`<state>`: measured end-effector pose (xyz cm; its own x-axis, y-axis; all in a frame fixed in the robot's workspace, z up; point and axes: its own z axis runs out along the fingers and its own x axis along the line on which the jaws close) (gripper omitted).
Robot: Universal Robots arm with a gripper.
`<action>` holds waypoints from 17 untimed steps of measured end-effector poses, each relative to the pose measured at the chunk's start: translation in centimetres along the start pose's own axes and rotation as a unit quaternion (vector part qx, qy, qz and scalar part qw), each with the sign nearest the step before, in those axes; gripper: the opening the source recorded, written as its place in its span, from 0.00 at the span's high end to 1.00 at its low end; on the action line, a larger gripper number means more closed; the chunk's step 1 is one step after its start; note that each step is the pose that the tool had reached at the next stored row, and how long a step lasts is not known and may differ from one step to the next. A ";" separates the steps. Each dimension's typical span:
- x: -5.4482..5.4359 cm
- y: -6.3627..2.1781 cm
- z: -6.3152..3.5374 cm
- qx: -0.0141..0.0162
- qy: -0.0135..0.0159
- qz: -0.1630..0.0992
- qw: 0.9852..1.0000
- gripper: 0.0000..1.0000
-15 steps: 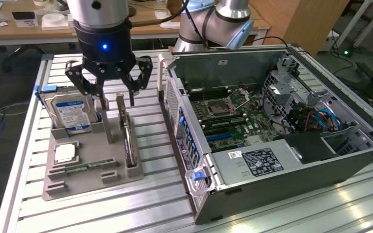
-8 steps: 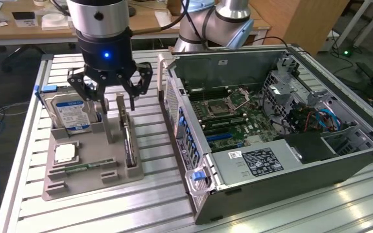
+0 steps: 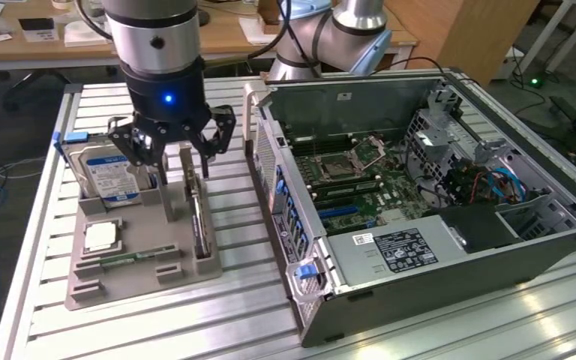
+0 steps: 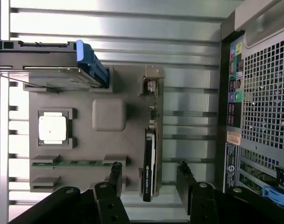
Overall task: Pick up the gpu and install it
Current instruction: 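Pick up the gpu and move the gpu toward the slot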
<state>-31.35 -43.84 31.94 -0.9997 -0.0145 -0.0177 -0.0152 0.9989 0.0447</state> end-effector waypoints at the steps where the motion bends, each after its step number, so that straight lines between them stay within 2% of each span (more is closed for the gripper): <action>1: 0.0 -0.01 0.18 0.000 0.000 0.000 1.000 0.41; 17: 0.0 -0.21 2.91 0.000 0.000 0.000 1.000 0.41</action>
<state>-31.34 -43.92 29.03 -0.9997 -0.0148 -0.0177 -0.0156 0.9989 0.0447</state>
